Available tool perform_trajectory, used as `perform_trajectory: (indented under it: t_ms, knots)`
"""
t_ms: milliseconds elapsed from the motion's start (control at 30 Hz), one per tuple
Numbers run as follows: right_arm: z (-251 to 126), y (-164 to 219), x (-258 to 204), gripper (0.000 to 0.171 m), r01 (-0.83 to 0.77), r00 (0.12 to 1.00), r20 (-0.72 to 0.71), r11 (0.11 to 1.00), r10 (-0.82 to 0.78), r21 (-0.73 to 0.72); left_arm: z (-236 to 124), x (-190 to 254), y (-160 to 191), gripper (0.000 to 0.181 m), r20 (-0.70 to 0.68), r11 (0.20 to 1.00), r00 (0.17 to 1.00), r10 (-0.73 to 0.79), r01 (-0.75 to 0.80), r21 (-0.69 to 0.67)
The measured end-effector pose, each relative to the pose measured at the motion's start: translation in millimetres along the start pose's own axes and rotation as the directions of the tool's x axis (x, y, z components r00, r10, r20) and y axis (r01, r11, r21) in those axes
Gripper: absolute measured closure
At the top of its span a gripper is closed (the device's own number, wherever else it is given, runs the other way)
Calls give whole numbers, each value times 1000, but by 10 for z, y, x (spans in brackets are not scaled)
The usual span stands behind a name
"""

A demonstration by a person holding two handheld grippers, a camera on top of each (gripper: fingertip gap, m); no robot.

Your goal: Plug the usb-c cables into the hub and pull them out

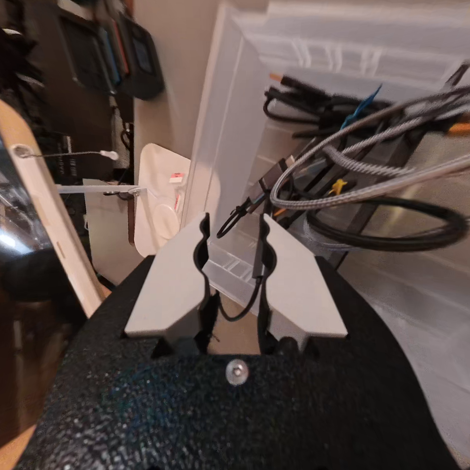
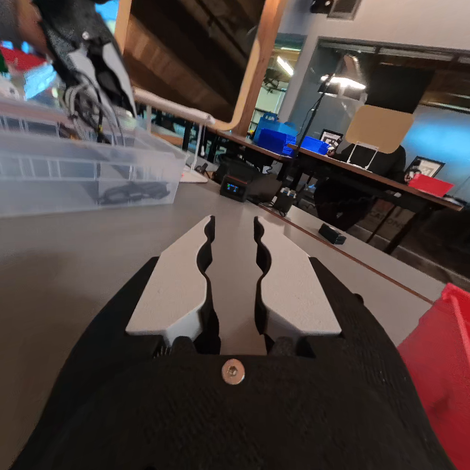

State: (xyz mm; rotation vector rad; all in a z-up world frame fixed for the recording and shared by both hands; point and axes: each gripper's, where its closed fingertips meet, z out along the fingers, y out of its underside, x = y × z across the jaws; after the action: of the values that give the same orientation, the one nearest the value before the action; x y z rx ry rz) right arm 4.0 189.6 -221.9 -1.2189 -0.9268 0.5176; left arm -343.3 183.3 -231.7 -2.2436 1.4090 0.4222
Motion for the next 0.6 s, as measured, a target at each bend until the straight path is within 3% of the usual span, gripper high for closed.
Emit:
perform_trajectory:
  t_ms: [167, 300, 533, 600]
  knots:
    - [58, 113, -142, 143, 71, 997, 40, 997, -70, -41, 338, 120, 97, 140, -128, 983, 981, 143, -156, -96]
    - [76, 162, -210, 143, 112, 992, 58, 992, -108, -61, 569, 65, 133, 129, -129, 954, 968, 214, -235, -185]
    - [92, 190, -209, 143, 116, 992, 61, 991, -112, -72, 719, 218, 192, 163, -284, 915, 922, 262, -331, -230]
    - [95, 203, -199, 143, 115, 992, 57, 990, -111, -77, 720, 229, 202, 165, -286, 907, 918, 275, -346, -241]
